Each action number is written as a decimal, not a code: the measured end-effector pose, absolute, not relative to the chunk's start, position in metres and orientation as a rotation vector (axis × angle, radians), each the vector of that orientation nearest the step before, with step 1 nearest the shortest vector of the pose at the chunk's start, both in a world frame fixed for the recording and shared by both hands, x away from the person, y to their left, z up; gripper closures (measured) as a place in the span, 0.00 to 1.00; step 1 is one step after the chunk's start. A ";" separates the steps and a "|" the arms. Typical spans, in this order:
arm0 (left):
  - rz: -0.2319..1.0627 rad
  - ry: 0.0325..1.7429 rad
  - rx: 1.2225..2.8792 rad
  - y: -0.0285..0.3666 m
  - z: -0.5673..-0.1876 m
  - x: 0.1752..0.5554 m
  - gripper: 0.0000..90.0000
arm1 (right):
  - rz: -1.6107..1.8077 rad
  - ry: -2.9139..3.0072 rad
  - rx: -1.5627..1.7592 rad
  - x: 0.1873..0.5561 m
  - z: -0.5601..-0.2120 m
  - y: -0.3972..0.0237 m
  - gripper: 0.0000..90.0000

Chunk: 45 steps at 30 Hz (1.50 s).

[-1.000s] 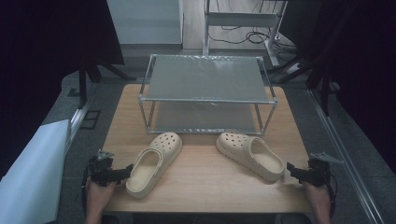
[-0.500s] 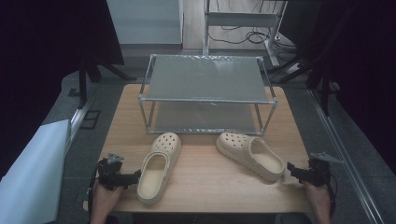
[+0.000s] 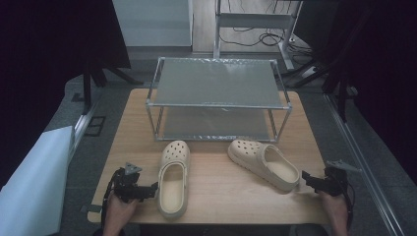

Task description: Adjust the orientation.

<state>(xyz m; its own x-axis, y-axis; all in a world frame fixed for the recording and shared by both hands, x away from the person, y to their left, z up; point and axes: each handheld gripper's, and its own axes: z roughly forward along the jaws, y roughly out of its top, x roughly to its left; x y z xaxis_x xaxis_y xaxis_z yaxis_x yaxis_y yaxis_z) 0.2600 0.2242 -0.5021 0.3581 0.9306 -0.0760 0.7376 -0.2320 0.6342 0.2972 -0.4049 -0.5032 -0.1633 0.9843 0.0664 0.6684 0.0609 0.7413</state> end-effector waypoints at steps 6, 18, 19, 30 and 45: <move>0.446 1.476 1.925 0.241 -0.491 0.256 0.00 | 0.914 1.875 1.659 0.297 -0.504 -0.407 0.07; 0.453 1.452 1.842 0.233 -0.466 0.255 0.02 | 0.921 1.876 1.675 0.299 -0.505 -0.407 0.08; 0.453 1.452 1.842 0.233 -0.466 0.255 0.02 | 0.921 1.876 1.675 0.299 -0.505 -0.407 0.08; 0.429 1.382 1.884 0.199 -0.455 0.251 0.04 | 0.927 1.867 1.690 0.300 -0.506 -0.409 0.09; 0.498 1.436 2.019 0.166 -0.470 0.268 0.40 | 0.925 1.886 1.702 0.301 -0.509 -0.408 0.10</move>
